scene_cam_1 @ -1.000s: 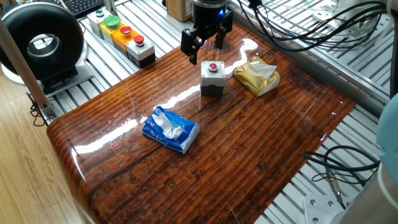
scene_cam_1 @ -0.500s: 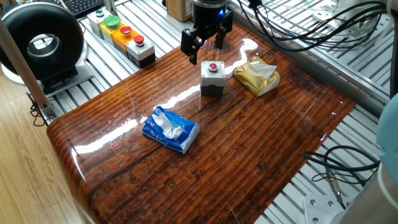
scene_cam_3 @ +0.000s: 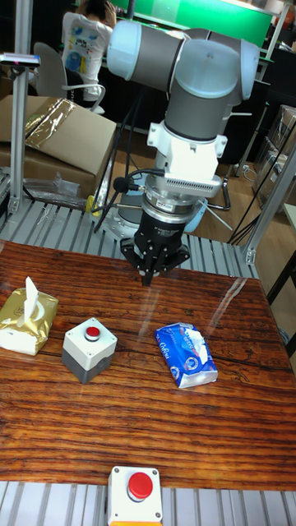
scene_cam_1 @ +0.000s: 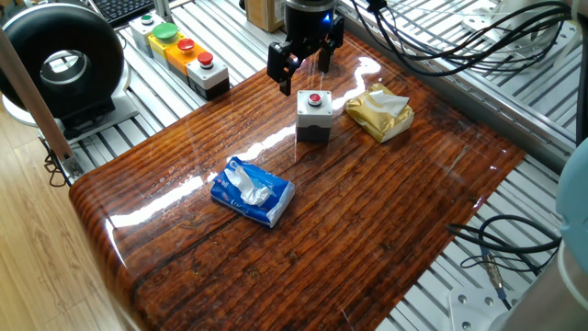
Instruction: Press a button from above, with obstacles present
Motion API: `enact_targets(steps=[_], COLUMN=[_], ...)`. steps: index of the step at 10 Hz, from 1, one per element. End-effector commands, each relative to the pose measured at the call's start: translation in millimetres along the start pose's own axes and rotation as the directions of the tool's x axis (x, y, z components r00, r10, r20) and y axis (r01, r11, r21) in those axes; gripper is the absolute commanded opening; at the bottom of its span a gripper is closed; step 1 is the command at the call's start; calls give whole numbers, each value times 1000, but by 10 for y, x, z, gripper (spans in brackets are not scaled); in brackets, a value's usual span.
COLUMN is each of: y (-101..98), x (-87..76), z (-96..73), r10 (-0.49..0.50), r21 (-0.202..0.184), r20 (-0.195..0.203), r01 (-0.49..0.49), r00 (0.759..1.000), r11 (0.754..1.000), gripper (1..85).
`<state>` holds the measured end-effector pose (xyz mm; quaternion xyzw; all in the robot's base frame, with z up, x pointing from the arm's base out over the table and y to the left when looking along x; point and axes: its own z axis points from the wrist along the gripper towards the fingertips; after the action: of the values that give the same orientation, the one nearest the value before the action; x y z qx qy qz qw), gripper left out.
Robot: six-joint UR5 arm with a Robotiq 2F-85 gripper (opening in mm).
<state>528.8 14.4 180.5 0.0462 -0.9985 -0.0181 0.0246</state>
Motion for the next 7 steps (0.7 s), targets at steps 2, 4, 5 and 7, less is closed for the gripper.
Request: enact_targets(steps=[2,4,5,7], y=[157,193,187,196], x=[-232,-279,-244,-236], z=[170,239,237,197], r10=[13,8,20,6], r21=[-55,-73,-73,-74], r20=[93,116,100,96], r01=[-8,1,-13,1], r00=[996,993,995,995], r11=[998,997,997,997], gripper=[13,13,13,83])
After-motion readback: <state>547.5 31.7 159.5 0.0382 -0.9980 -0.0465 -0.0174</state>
